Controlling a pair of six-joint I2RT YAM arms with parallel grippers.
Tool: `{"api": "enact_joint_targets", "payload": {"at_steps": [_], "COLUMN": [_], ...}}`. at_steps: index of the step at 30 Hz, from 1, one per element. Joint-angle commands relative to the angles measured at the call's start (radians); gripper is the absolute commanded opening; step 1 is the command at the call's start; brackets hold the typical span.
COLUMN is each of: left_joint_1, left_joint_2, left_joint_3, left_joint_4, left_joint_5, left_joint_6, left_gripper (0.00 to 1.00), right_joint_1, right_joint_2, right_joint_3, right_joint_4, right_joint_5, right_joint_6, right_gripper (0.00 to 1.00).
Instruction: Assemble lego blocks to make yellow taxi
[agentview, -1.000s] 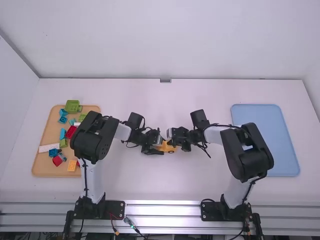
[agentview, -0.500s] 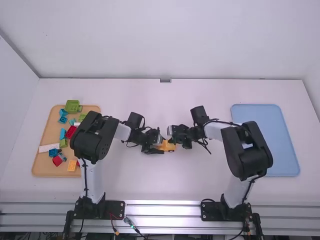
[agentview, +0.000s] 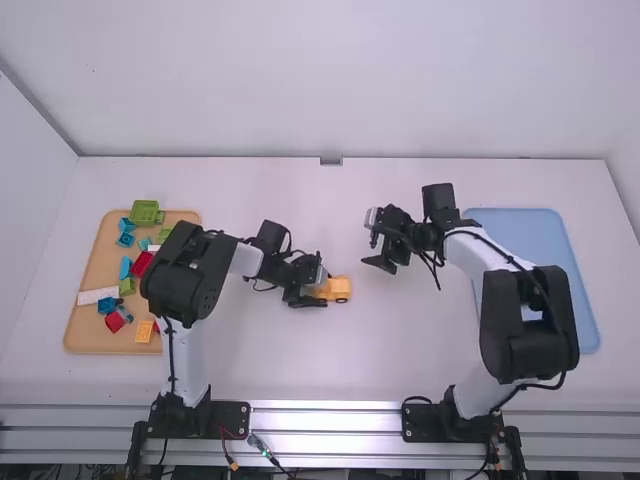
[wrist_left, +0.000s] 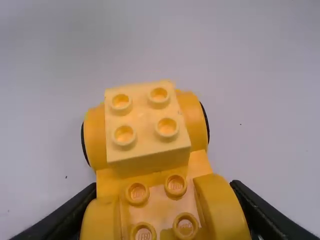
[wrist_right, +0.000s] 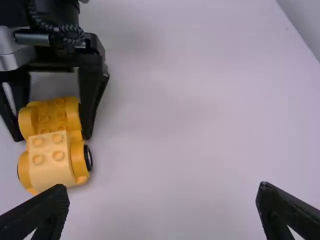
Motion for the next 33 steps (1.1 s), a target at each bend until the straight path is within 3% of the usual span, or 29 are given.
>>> {"api": "enact_joint_targets", "payload": {"at_steps": [1, 8, 13, 16, 23, 25, 28, 33], "left_joint_1": [0.003, 0.005, 0.045, 0.083, 0.145, 0.170, 0.204, 0.248], "left_joint_2": [0.020, 0.020, 0.019, 0.019, 0.019, 0.019, 0.006, -0.067], "left_joint_3": [0.025, 0.155, 0.355, 0.536, 0.771, 0.819, 0.831, 0.779], "left_joint_4": [-0.037, -0.246, -0.600, -0.892, -1.240, -1.331, -1.382, -1.394], "left_joint_5": [-0.048, -0.049, -0.051, -0.123, -0.280, -0.242, -0.123, -0.143], "left_joint_6": [0.000, -0.001, -0.001, -0.001, -0.002, -0.013, 0.059, 0.048], "left_gripper": [0.99, 0.99, 0.99, 0.99, 0.99, 0.99, 1.00, 1.00], "right_joint_1": [-0.002, 0.023, 0.048, 0.066, 0.096, 0.096, 0.096, 0.097], "right_joint_2": [-0.003, -0.003, -0.003, -0.003, -0.003, -0.003, -0.003, -0.003], "right_joint_3": [0.002, 0.002, 0.002, 0.002, 0.002, 0.002, 0.003, 0.003], "right_joint_4": [0.011, 0.068, 0.103, 0.128, 0.176, 0.192, 0.212, 0.232], "right_joint_5": [0.000, 0.002, 0.048, 0.093, 0.098, 0.098, 0.098, 0.098], "right_joint_6": [0.032, 0.032, 0.032, 0.032, 0.032, 0.032, 0.032, 0.035], "right_gripper": [0.99, 0.99, 0.99, 0.99, 0.99, 0.99, 0.99, 0.99]}}
